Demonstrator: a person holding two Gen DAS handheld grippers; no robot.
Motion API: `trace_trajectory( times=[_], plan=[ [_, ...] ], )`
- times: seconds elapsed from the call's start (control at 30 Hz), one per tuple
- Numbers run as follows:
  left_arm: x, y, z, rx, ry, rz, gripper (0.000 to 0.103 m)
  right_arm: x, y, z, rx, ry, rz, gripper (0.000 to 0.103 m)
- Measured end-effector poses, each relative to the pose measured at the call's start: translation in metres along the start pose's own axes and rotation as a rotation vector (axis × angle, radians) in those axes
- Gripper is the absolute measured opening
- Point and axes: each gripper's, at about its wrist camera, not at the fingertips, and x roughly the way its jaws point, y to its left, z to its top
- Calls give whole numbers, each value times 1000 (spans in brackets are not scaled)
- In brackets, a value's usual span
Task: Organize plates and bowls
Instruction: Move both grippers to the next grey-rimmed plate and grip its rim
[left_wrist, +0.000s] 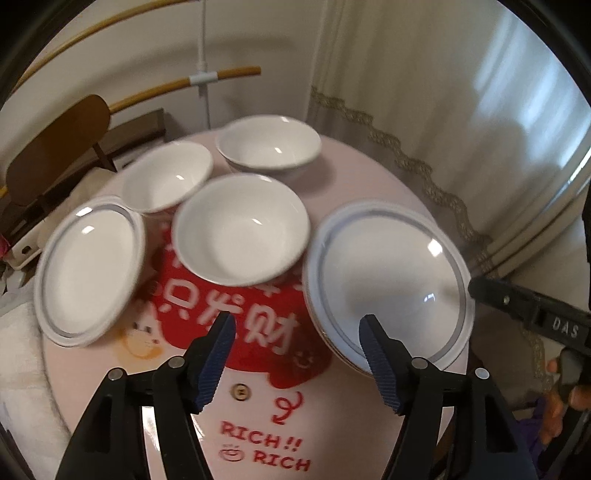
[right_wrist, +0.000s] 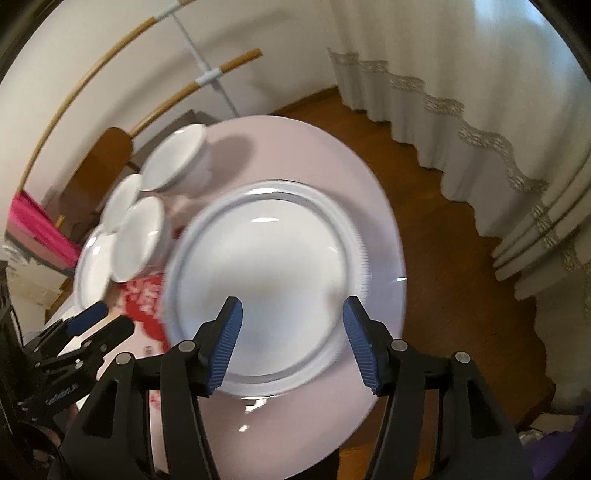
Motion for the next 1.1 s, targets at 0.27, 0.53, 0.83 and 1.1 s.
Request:
trace_trajectory(
  times=[0.27,0.53,0.83,1.1],
  plan=[
    [-47,46,2,-21,-68,9,79,-8,56,2,-47,-21,41,62],
    [-62,123,5,16,-59,-47,80,-6,120,-8,-22,-46,19,62],
    [-68,244,15,59,-44,-34,80,34,225,-25,63,-49,61,63],
    [-48,324,22,32,-18,2,80,83,270,-36,107,-3,60,62]
  ],
)
